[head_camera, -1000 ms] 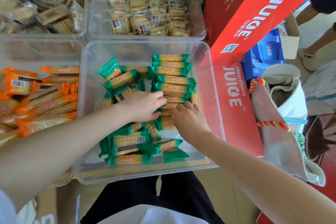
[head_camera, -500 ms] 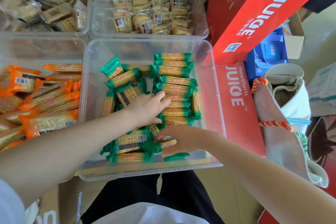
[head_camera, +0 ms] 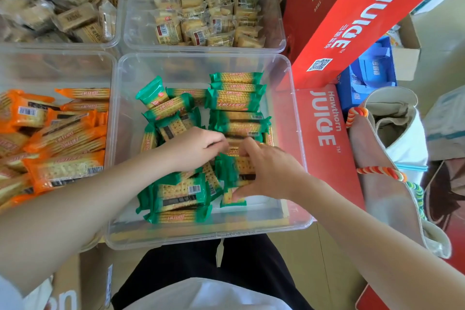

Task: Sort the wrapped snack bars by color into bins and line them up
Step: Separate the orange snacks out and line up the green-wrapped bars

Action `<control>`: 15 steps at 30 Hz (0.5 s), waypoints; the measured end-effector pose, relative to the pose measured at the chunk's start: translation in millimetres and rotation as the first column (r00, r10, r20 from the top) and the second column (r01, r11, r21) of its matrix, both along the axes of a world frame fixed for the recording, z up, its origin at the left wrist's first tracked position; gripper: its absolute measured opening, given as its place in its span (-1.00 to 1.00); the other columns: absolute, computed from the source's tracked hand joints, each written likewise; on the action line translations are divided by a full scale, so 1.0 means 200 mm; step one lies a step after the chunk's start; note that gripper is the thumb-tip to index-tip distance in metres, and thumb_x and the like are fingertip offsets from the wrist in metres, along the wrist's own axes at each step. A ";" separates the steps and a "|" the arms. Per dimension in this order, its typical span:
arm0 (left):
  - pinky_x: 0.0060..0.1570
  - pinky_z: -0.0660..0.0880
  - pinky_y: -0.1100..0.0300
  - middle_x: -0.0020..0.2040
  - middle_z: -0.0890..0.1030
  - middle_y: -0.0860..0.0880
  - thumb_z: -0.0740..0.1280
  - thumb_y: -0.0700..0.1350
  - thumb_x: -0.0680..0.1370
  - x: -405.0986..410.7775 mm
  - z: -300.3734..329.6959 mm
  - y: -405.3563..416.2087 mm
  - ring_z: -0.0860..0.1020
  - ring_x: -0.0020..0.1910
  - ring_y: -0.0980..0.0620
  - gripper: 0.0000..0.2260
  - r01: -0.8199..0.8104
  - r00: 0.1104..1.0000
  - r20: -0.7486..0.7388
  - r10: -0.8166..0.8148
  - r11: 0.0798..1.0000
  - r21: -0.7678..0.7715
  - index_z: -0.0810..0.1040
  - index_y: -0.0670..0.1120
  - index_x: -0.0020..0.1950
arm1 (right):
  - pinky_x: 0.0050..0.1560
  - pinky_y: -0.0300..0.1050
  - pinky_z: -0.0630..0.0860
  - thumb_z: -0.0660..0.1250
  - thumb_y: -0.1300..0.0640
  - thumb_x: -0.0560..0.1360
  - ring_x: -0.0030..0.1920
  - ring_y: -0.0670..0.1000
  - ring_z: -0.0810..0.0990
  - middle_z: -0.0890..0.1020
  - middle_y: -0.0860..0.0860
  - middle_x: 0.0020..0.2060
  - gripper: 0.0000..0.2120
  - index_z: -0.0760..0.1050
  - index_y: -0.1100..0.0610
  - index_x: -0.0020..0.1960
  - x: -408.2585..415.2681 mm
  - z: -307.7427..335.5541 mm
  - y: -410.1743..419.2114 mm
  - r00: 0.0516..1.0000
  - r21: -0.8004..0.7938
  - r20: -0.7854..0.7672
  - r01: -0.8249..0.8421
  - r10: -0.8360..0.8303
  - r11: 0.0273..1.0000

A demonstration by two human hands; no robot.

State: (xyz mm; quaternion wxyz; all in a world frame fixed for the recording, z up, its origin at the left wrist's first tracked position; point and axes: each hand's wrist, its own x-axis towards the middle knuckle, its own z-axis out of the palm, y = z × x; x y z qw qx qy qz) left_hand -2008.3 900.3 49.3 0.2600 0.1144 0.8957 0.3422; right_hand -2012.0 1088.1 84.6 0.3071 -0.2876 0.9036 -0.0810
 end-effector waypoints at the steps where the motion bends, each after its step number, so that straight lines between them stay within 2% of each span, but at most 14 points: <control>1: 0.01 0.48 0.14 0.07 0.62 -0.02 0.09 0.04 0.62 0.01 0.01 0.00 0.56 -0.07 0.06 -0.70 -0.081 0.992 0.098 0.076 0.995 0.053 0.53 -0.01 0.19 | -0.11 -0.13 0.33 0.46 -0.27 0.26 -0.12 -0.03 0.35 0.40 -0.07 -0.04 -0.29 0.23 0.08 0.17 0.00 0.00 0.00 0.998 -0.007 -0.055 0.018 -0.019 1.000; 3: 0.20 0.30 0.26 0.31 0.48 0.02 0.02 0.08 0.62 0.04 0.02 0.02 0.46 0.22 0.07 -0.59 -0.160 0.965 0.222 0.139 0.984 0.081 0.39 -0.05 0.38 | -0.06 -0.12 0.33 0.46 -0.27 0.26 -0.06 0.00 0.39 0.44 -0.02 0.05 -0.29 0.23 0.09 0.17 0.02 -0.03 -0.01 0.996 -0.004 -0.075 0.051 -0.051 0.999; 5: 0.24 0.19 0.30 0.39 0.38 0.04 0.01 0.10 0.62 0.07 0.03 0.03 0.34 0.37 0.07 -0.55 -0.112 0.967 0.237 0.092 0.991 0.072 0.31 -0.06 0.43 | -0.03 -0.11 0.36 0.45 -0.25 0.28 0.05 0.06 0.48 0.45 0.02 0.10 -0.30 0.23 0.10 0.18 0.02 -0.08 -0.01 0.996 0.023 -0.065 0.059 -0.057 0.998; 7: 0.24 0.31 0.21 0.31 0.47 0.03 0.07 0.13 0.59 0.07 0.03 0.03 0.43 0.28 0.06 -0.58 -0.075 0.969 0.239 0.054 0.994 0.081 0.39 -0.04 0.36 | -0.04 -0.09 0.39 0.45 -0.23 0.30 0.07 0.09 0.50 0.44 0.03 0.12 -0.32 0.24 0.11 0.20 0.02 -0.11 0.00 0.995 0.016 -0.043 0.087 -0.086 0.996; 10: 0.03 0.46 0.15 0.08 0.54 0.07 0.17 0.13 0.55 0.08 0.02 0.03 0.52 0.04 0.09 -0.69 -0.009 0.991 0.135 0.002 0.999 0.054 0.48 -0.01 0.17 | -0.09 -0.07 0.45 0.46 -0.16 0.34 -0.04 0.06 0.48 0.47 0.04 0.05 -0.32 0.23 0.13 0.26 -0.01 -0.09 0.02 0.973 -0.090 0.095 0.218 -0.210 0.972; 13: -0.16 0.42 0.11 -0.14 0.55 -0.02 0.17 0.11 0.56 0.09 0.01 0.04 0.52 -0.17 0.01 -0.74 0.003 1.000 0.012 -0.004 0.996 0.085 0.51 -0.04 -0.06 | -0.20 -0.05 0.44 0.47 -0.09 0.35 -0.19 0.06 0.47 0.49 0.01 -0.13 -0.37 0.20 0.11 0.22 -0.03 -0.05 0.03 0.938 -0.186 0.178 0.329 -0.298 0.926; 15: -0.22 0.39 0.05 -0.23 0.55 -0.11 0.09 0.16 0.58 0.10 0.00 0.03 0.51 -0.26 -0.05 -0.66 -0.003 1.000 -0.009 0.004 0.986 0.166 0.48 -0.04 -0.16 | -0.29 -0.18 0.37 0.44 -0.08 0.38 -0.24 0.04 0.42 0.44 -0.04 -0.23 -0.48 0.22 0.09 0.12 -0.03 -0.02 0.04 0.934 -0.187 0.189 0.338 -0.303 0.923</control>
